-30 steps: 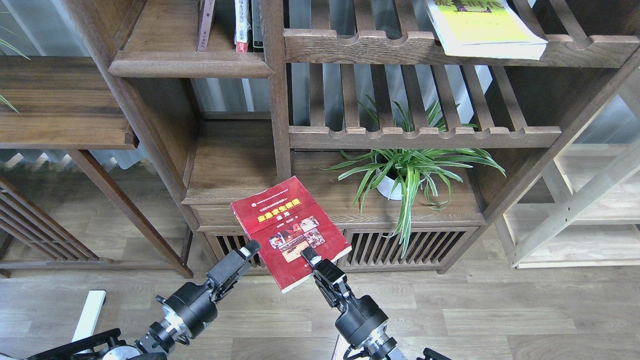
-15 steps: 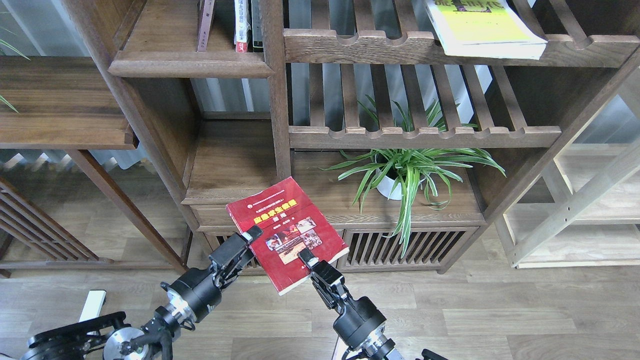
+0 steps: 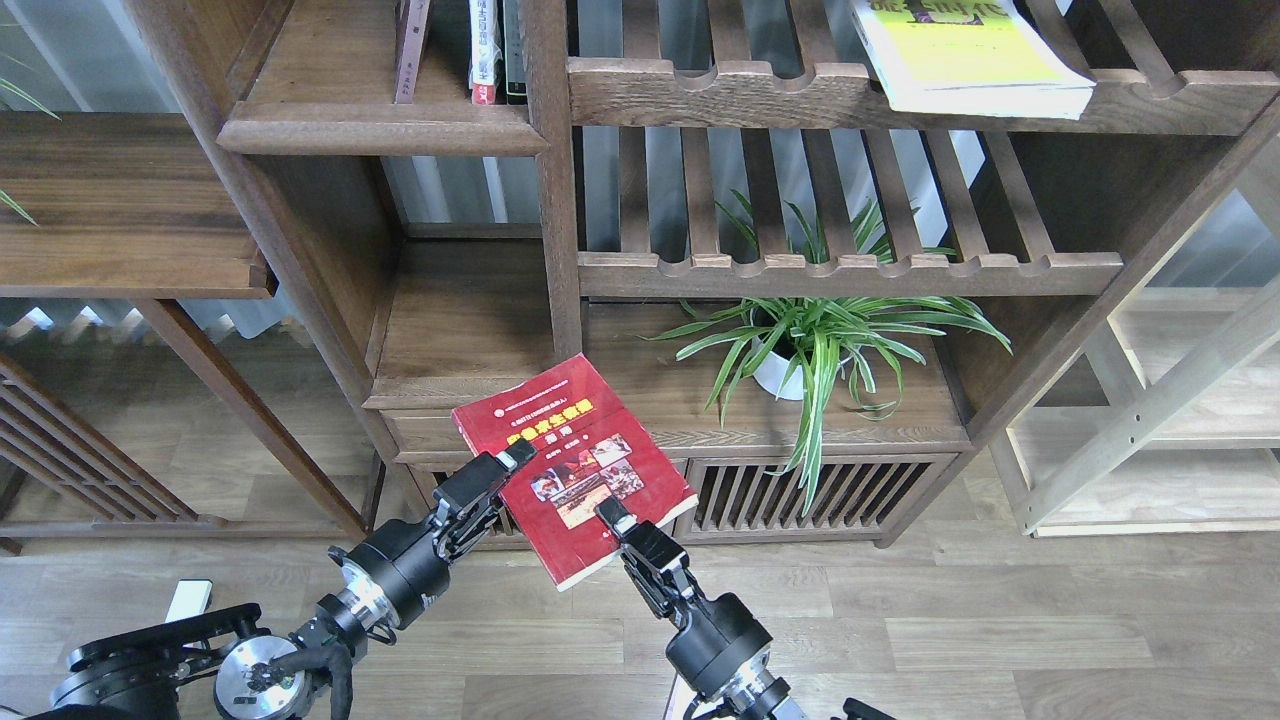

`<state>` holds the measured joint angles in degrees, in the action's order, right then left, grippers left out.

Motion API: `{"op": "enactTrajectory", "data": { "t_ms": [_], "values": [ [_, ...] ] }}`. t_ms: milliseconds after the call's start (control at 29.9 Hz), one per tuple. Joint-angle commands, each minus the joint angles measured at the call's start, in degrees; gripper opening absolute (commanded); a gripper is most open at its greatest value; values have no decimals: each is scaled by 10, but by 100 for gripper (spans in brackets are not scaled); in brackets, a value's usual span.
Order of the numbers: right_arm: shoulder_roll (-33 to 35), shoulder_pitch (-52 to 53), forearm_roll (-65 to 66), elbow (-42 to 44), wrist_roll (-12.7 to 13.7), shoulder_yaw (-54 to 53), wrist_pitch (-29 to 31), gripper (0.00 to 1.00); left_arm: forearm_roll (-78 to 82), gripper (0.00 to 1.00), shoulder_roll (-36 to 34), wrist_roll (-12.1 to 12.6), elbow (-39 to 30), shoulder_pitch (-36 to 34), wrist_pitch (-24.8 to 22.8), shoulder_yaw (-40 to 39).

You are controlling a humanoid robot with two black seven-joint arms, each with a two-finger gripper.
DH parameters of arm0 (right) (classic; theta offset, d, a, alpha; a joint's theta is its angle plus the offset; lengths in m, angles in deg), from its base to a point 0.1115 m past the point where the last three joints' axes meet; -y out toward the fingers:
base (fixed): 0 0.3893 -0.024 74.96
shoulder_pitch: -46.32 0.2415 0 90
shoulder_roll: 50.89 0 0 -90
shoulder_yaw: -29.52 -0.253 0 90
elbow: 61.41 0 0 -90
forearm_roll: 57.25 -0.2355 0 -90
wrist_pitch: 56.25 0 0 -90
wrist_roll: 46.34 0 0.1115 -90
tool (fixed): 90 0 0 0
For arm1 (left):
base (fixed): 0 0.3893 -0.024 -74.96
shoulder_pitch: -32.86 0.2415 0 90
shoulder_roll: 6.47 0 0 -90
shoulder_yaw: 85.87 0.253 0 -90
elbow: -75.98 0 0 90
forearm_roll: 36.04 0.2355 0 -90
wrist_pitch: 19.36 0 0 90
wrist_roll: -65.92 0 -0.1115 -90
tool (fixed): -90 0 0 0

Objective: Organize books on shelf
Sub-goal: 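Grasp the red book's edge with the left gripper, then release the red book from the right gripper, holding it with left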

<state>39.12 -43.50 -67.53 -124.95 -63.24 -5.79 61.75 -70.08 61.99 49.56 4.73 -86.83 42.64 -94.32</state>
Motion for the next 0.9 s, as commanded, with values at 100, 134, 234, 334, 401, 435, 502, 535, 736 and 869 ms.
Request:
{"op": "enactTrajectory", "data": {
  "t_ms": [100, 134, 234, 334, 401, 435, 502, 535, 736, 869],
  "values": [
    [0, 0, 0, 0, 0, 0, 0, 4, 0, 51, 4, -8, 0, -3, 0, 28],
    [0, 0, 0, 0, 0, 0, 0, 4, 0, 51, 5, -8, 0, -4, 0, 32],
    [0, 0, 0, 0, 0, 0, 0, 4, 1, 50, 11, -7, 0, -6, 0, 34],
    [0, 0, 0, 0, 0, 0, 0, 4, 1, 48, 11, -7, 1, -6, 0, 34],
    [0, 0, 0, 0, 0, 0, 0, 4, 0, 46, 11, -8, 1, -6, 0, 34],
    [0, 1, 0, 0, 0, 0, 0, 4, -1, 46, 11, -8, 1, -6, 0, 34],
    [0, 0, 0, 0, 0, 0, 0, 4, -1, 45, 11, -8, 1, -6, 0, 34],
    [0, 0, 0, 0, 0, 0, 0, 5, -1, 43, 11, -8, 2, -6, 0, 34],
    [0, 0, 0, 0, 0, 0, 0, 5, -1, 38, 11, -9, 4, -6, 0, 34],
    [0, 0, 0, 0, 0, 0, 0, 5, -2, 33, 11, -9, 4, -6, 0, 34]
  ]
}}
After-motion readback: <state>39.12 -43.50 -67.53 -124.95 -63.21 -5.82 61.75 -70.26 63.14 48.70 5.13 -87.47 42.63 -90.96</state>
